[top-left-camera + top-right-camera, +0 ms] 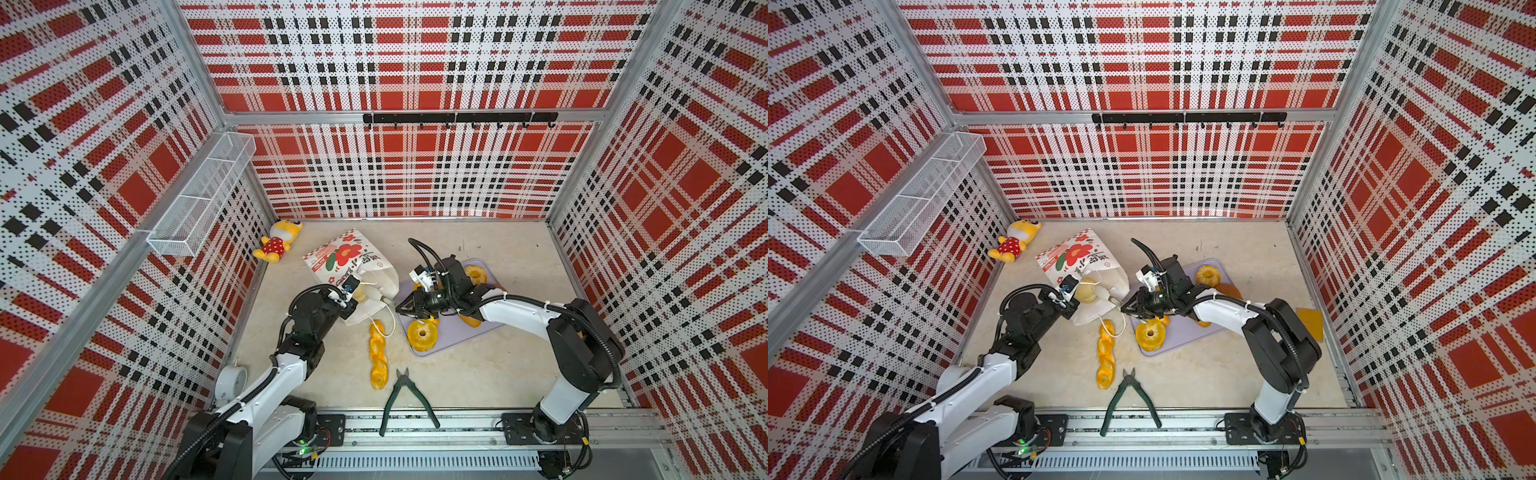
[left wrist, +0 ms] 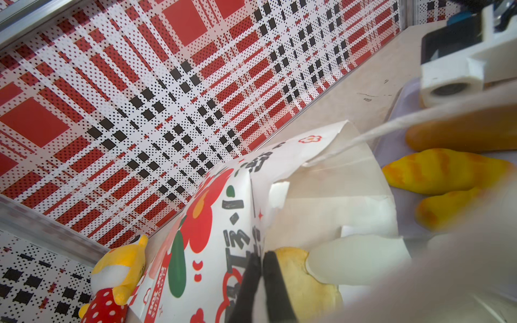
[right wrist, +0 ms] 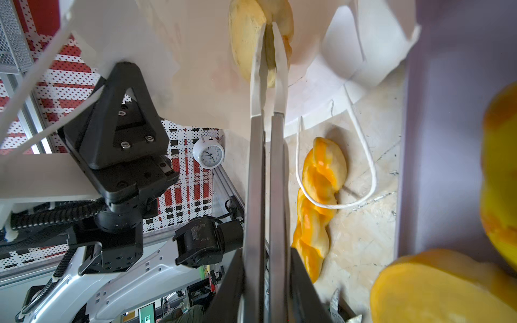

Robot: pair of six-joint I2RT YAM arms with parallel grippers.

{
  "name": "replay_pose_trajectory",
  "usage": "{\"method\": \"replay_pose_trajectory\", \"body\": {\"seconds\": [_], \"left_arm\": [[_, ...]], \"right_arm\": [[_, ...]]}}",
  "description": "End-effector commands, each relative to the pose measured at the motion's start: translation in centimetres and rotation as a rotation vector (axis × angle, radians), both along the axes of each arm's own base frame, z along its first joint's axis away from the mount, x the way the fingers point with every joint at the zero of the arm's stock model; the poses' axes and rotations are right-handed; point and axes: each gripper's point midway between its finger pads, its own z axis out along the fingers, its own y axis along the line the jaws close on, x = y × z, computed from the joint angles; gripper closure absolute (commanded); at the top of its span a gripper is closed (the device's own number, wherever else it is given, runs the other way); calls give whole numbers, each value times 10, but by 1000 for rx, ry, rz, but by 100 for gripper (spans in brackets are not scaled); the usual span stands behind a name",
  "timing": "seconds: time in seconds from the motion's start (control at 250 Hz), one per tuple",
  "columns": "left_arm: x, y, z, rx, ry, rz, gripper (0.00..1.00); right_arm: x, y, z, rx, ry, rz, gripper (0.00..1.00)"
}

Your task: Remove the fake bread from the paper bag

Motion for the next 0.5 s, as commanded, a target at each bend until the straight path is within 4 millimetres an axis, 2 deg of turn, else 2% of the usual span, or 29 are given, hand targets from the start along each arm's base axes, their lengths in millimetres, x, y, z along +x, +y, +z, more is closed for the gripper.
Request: {"method": "replay_pose_trajectory", "body": {"seconds": [0.0, 0.268, 0.496], "left_arm": [[0, 1, 9, -20, -18, 19, 100], [10, 8, 15, -6, -2, 111, 100], [31, 22, 34, -10, -11, 227, 100]], "right_arm": [[0, -3, 36, 66, -116, 7, 100], [-23, -33, 64, 24, -166, -16, 100], [-59, -82, 78, -79, -180, -45, 100]]}}
